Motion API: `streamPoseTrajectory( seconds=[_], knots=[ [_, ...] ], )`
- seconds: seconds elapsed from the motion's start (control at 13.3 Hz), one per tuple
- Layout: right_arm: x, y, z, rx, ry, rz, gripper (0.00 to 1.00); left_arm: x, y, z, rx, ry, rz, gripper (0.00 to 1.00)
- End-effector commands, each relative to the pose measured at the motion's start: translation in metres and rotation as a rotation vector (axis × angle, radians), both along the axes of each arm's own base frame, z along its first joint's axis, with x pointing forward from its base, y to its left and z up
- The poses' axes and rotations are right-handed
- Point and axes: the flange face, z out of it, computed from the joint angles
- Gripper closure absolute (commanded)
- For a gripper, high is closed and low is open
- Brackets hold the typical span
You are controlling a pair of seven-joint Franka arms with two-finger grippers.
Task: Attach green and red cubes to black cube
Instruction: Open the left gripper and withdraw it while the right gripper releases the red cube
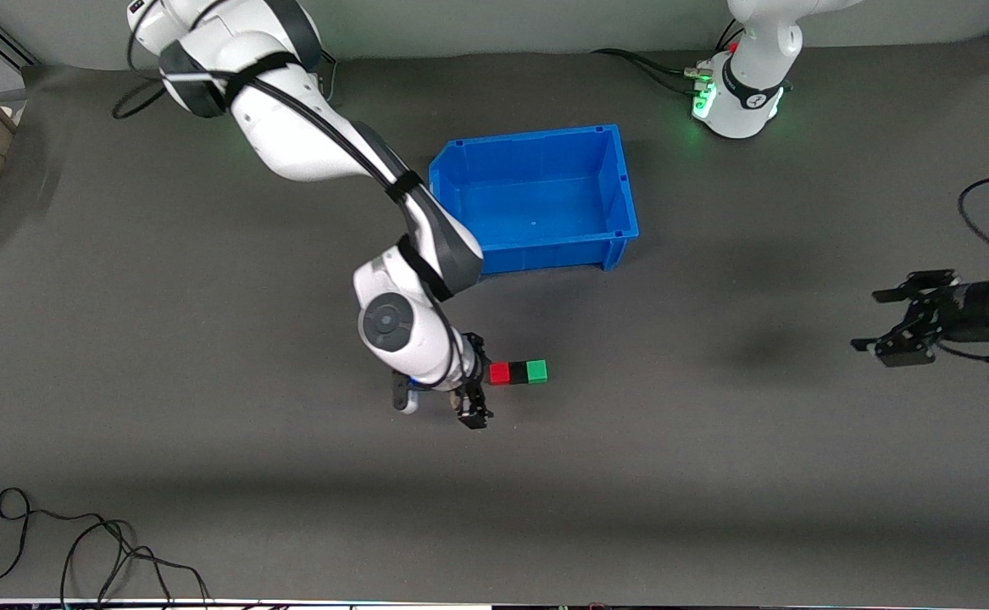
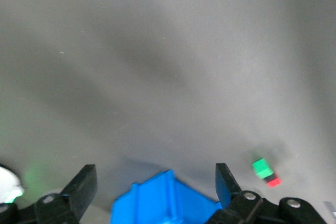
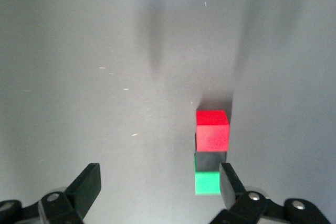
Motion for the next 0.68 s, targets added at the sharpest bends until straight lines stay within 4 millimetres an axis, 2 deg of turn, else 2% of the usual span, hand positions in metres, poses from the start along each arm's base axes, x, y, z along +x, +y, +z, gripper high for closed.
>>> streamPoseTrajectory(
  seconds=[0.0,0.15,0.23,0.3,0.45,0.6],
  knots=[
    [0.005,-0.056,0.095,0.012,0.036,0.105,0.00,-0.004,-0.006,0.056,0.024,-0.042,-0.232,0.00],
    [-0.002,-0.097,0.170,0.011,0.015,0.221,0.00,-0.008,-0.023,0.093,0.060,-0.124,-0.463,0.00],
    [-0.007,-0.119,0.200,0.010,0.007,0.272,0.00,-0.012,-0.037,0.109,0.086,-0.167,-0.594,0.00],
    [-0.009,-0.150,0.226,0.005,0.009,0.317,0.00,-0.015,-0.050,0.123,0.111,-0.205,-0.708,0.00],
    [-0.023,-0.203,0.270,0.004,0.012,0.448,0.00,-0.020,-0.079,0.142,0.171,-0.242,-0.866,0.00],
    [-0.040,-0.265,0.301,0.008,0.025,0.621,0.00,-0.025,-0.107,0.156,0.219,-0.275,-0.920,0.00]
  ],
)
